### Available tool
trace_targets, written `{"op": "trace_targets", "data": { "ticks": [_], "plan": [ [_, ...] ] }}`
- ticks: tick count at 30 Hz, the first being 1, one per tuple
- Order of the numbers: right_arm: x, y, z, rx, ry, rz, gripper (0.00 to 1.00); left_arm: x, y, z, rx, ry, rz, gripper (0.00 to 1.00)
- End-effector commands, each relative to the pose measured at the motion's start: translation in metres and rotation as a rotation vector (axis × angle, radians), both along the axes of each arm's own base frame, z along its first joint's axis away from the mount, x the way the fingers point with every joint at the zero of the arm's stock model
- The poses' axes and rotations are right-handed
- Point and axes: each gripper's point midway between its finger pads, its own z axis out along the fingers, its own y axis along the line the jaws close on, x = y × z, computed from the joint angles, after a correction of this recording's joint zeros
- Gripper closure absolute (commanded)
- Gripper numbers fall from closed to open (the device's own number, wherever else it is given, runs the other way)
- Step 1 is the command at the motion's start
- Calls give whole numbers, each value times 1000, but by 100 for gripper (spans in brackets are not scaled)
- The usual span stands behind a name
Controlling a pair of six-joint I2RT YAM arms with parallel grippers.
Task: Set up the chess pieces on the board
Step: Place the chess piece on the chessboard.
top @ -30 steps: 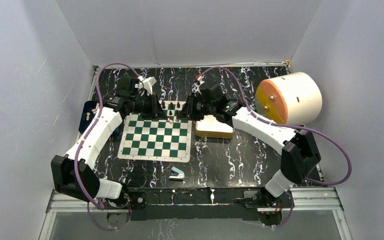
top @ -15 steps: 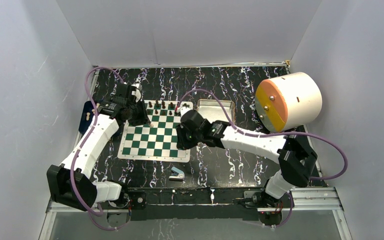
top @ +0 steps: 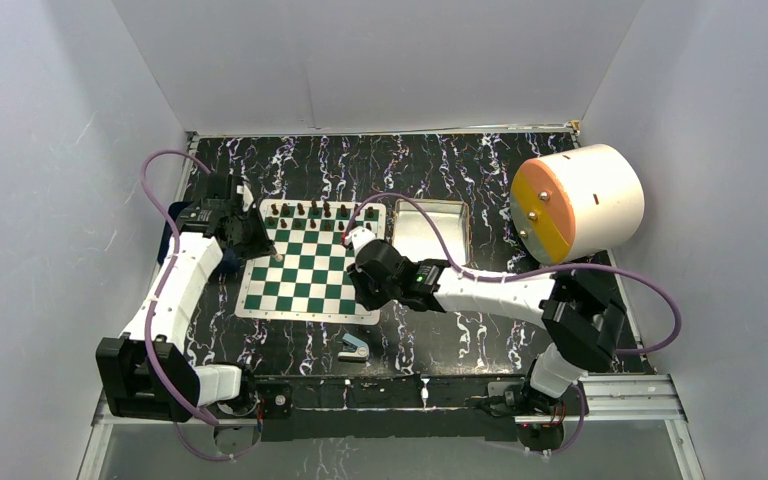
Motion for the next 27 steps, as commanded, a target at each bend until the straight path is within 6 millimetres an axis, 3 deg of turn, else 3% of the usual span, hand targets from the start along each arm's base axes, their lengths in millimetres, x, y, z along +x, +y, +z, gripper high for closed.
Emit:
{"op": "trace_targets", "data": {
  "ticks": [1, 5, 27],
  "plan": [
    [9, 10, 0, 32, -56, 3, 88, -7, 1, 5, -31, -14, 11, 100],
    [8, 12, -13, 14, -39, 6, 88, -9, 2, 1, -25, -2, 2, 100],
    [5, 8, -41, 7, 44, -75, 84, -19, 2, -9, -27, 25, -16, 100]
  ]
}}
